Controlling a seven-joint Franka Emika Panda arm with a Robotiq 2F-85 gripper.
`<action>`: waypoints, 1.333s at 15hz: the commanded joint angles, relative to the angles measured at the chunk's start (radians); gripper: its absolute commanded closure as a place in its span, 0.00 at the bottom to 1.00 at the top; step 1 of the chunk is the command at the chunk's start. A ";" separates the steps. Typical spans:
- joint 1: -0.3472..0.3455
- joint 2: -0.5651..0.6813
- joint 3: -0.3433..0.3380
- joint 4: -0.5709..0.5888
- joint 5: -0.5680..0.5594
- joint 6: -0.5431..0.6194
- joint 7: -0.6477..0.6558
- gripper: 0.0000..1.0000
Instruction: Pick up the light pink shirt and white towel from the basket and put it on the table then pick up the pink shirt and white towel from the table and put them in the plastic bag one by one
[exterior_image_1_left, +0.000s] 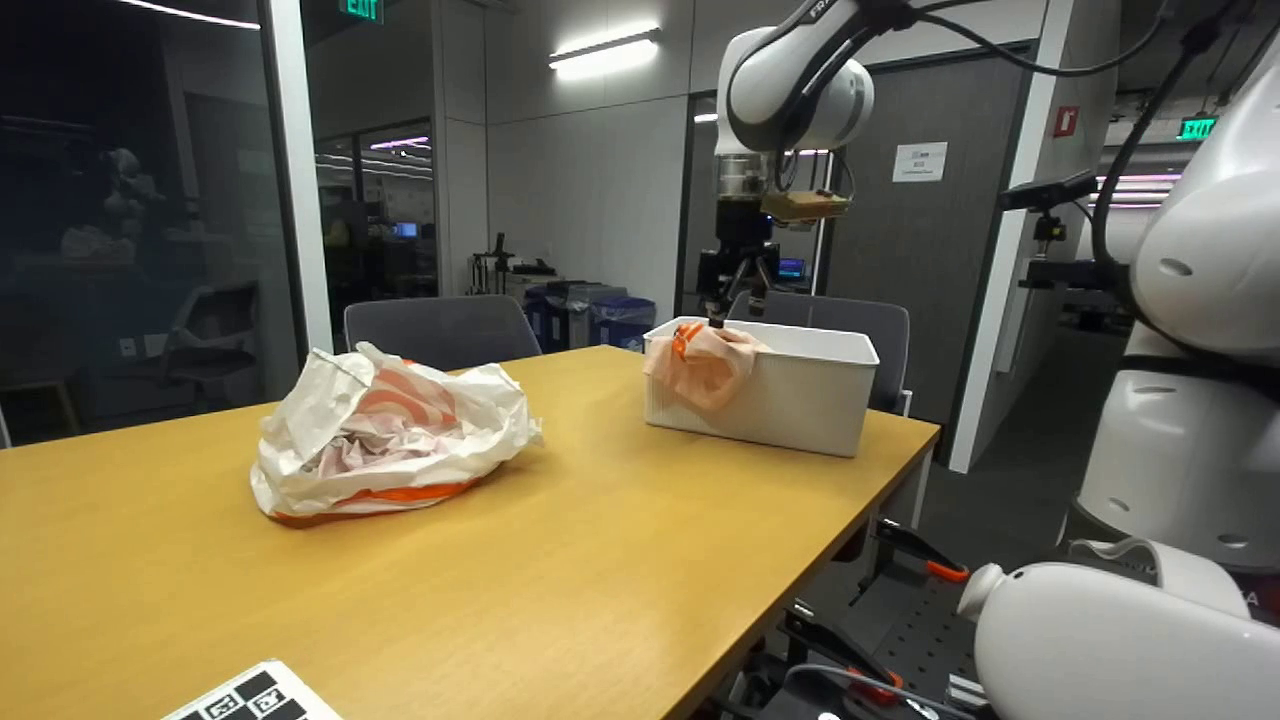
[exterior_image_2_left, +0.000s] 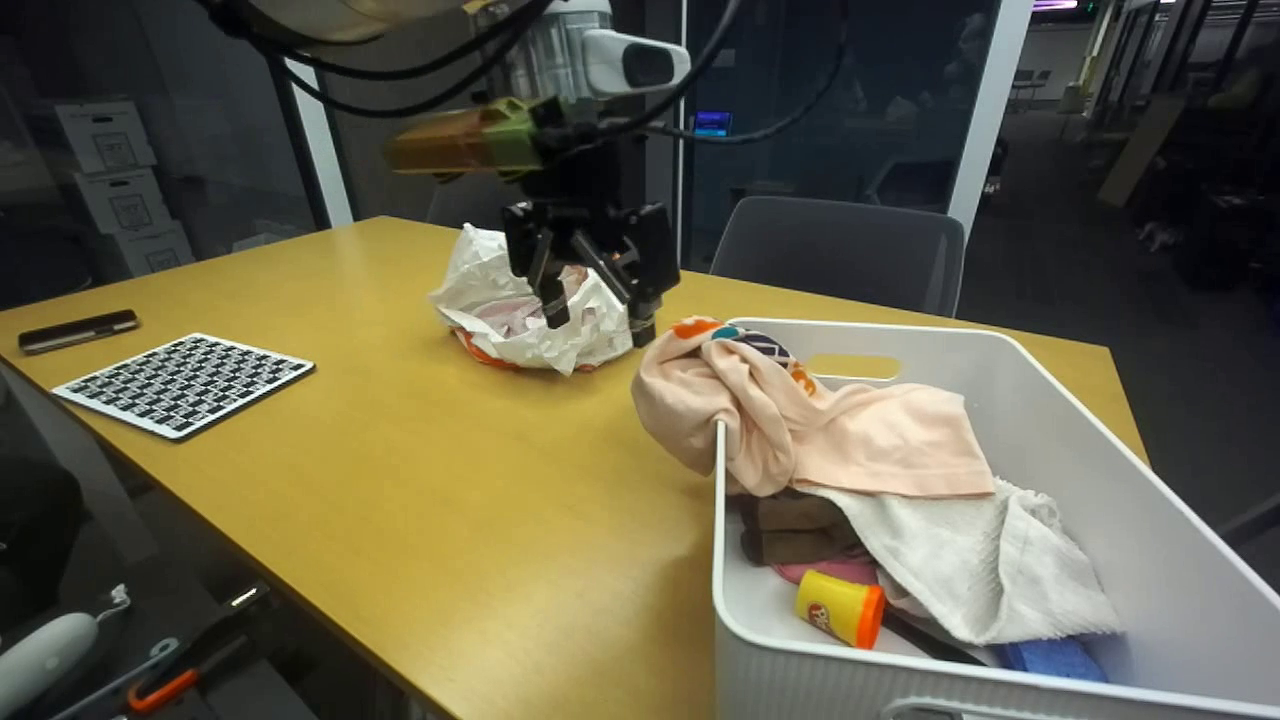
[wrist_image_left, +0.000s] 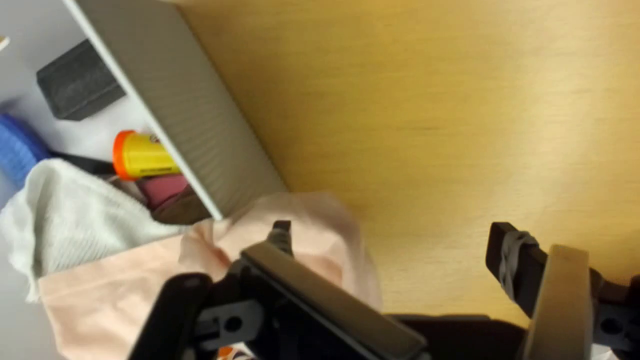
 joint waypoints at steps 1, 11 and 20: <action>-0.022 0.139 0.009 0.120 -0.090 0.065 0.025 0.00; -0.017 0.320 -0.039 0.228 -0.178 0.164 0.025 0.42; -0.017 0.233 -0.047 0.182 -0.141 0.146 0.006 1.00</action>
